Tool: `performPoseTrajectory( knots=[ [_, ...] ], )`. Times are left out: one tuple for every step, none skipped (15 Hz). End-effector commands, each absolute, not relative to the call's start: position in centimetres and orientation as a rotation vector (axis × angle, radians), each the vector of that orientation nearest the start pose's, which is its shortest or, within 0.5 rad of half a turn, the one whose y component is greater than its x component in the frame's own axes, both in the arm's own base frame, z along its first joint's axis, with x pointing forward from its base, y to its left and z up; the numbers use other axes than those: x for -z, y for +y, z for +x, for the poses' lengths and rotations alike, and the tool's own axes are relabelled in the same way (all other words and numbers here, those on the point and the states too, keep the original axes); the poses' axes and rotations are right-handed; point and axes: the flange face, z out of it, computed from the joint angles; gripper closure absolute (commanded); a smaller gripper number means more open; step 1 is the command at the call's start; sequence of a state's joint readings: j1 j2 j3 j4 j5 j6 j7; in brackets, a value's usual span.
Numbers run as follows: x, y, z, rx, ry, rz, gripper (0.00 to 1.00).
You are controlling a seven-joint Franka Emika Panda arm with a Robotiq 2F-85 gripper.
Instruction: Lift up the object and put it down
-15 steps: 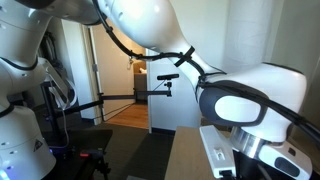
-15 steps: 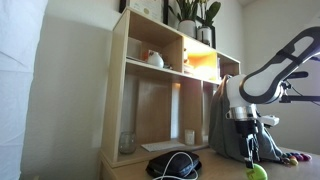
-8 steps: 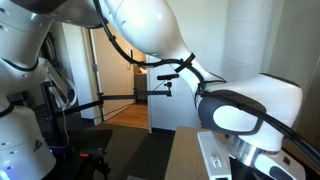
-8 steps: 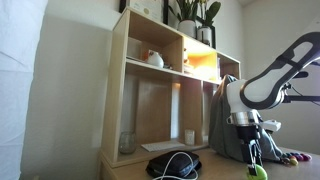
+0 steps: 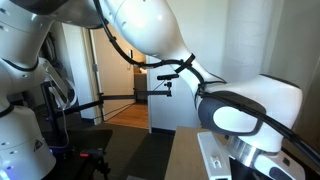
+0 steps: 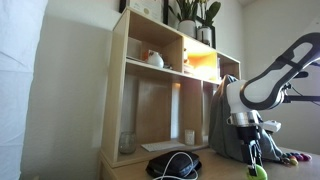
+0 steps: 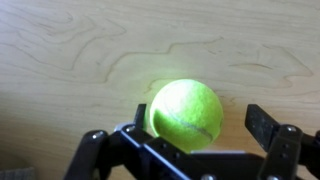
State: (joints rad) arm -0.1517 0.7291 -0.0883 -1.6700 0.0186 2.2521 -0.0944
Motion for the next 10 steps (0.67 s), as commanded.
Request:
performPoseTrajectory(
  knots=[
    [-16.95, -15.28, 64.7, -0.238, 0.221, -3.147, 0.0],
    [-16.95, -15.28, 64.7, -0.238, 0.221, -3.147, 0.0],
    [-16.95, -15.28, 64.7, -0.238, 0.221, -3.147, 0.0],
    [-16.95, -15.28, 64.7, -0.238, 0.221, -3.147, 0.0],
    [-16.87, -15.29, 64.63, -0.24, 0.221, -3.149, 0.0],
    [-16.75, -15.3, 64.6, -0.242, 0.22, -3.152, 0.0],
    [-16.65, -15.3, 64.57, -0.245, 0.222, -3.149, 0.0],
    [-16.52, -15.33, 64.54, -0.249, 0.224, -3.148, 0.0],
    [-16.41, -15.34, 64.53, -0.253, 0.219, -3.15, 0.0],
    [-16.29, -15.35, 64.52, -0.252, 0.221, -3.149, 0.0]
  ],
)
